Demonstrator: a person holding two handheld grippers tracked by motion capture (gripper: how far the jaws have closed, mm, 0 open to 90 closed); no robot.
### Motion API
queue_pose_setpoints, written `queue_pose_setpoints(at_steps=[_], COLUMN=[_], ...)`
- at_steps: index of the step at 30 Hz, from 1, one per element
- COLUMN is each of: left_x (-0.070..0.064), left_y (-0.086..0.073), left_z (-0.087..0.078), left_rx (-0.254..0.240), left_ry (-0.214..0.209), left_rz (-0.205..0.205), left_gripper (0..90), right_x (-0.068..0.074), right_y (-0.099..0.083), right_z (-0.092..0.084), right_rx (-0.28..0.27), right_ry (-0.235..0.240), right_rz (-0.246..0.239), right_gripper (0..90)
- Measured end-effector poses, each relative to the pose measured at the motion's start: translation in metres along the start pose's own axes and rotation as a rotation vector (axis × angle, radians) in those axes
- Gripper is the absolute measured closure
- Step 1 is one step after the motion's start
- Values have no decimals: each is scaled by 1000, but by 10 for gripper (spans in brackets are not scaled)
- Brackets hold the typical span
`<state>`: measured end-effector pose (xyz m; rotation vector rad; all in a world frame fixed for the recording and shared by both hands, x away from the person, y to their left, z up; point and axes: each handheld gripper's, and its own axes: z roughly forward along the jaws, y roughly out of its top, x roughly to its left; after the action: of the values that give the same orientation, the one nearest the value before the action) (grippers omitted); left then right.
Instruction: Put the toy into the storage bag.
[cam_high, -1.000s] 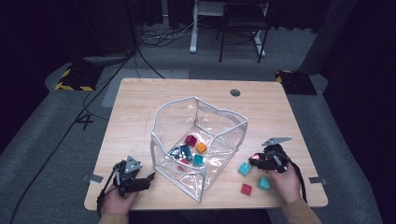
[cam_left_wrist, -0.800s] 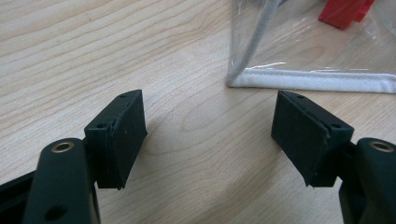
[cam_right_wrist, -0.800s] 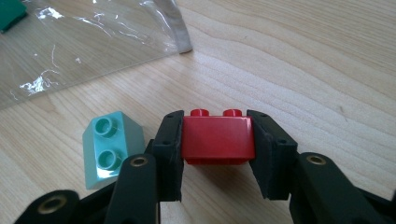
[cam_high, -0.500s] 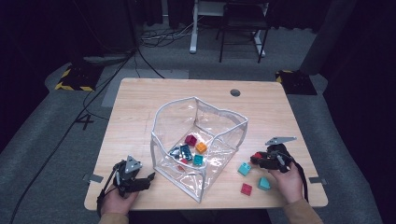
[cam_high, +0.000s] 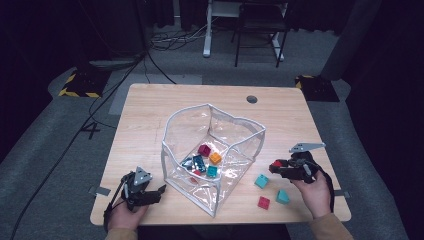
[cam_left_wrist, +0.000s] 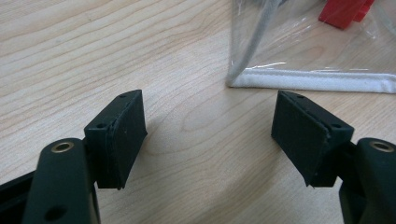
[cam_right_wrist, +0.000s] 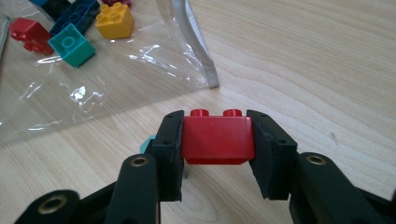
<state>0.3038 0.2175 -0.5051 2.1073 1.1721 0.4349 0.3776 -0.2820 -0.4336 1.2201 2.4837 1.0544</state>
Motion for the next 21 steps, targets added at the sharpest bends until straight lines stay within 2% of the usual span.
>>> queue_pose_setpoints(at_steps=[7,12,13,21], left_x=[0,0,0,0], left_y=[0,0,0,0], left_z=[0,0,0,0], left_rx=[1,0,0,2], left_ry=[1,2,2,0], left_rz=[9,9,9,7], left_gripper=[264,264,265,264], right_x=[6,7,6,4], right_y=[17,25,30,46], right_z=[-16,-26,-33,-60], right_rx=[-2,-8,-15,-57], right_ry=[29,62,73,88], right_rz=[-44,-50,-53,-58], right_gripper=[587,587,587,587])
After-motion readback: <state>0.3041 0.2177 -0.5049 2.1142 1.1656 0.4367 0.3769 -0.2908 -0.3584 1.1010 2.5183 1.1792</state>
